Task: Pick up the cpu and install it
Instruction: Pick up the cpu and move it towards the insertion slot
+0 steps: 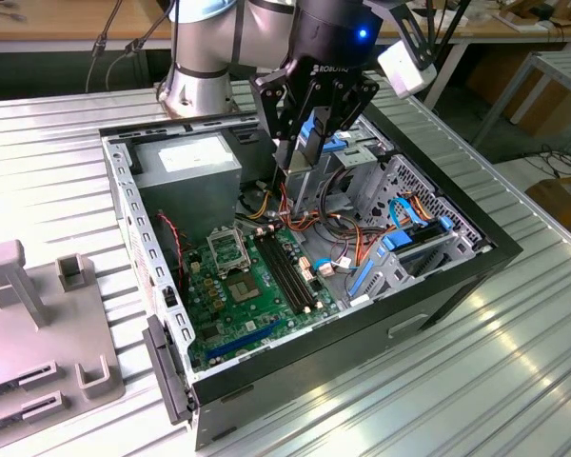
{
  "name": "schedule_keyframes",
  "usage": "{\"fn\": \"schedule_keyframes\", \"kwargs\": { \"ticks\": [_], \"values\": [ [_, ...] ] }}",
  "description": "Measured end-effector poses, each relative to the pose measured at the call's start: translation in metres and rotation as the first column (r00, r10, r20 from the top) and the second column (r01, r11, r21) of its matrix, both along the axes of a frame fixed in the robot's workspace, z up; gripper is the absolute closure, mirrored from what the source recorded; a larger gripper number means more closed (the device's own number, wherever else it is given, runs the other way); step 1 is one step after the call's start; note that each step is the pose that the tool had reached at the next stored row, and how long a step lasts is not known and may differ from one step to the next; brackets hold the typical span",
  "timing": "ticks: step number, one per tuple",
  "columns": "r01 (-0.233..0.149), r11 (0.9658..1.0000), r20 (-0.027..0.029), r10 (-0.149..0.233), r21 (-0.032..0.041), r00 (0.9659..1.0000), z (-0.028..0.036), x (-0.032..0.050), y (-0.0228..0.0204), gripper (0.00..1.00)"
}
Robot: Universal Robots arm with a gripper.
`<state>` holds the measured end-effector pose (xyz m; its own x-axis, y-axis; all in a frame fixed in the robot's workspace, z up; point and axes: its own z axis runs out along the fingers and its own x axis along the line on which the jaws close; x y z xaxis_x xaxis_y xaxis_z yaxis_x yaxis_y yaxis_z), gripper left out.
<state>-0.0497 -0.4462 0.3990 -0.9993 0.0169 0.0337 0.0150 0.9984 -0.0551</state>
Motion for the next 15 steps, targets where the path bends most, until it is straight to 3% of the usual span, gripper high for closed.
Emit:
{"fn": "schedule_keyframes", "kwargs": {
  "ticks": [7,15],
  "values": [
    [0.0,1.0,0.0,0.0,0.0002,1.0,-0.0001,-0.0012,0.0001,0.58],
    [0.0,1.0,0.0,0.0,0.0001,1.0,-0.0003,-0.0129,-0.0002,0.58]
  ]
}}
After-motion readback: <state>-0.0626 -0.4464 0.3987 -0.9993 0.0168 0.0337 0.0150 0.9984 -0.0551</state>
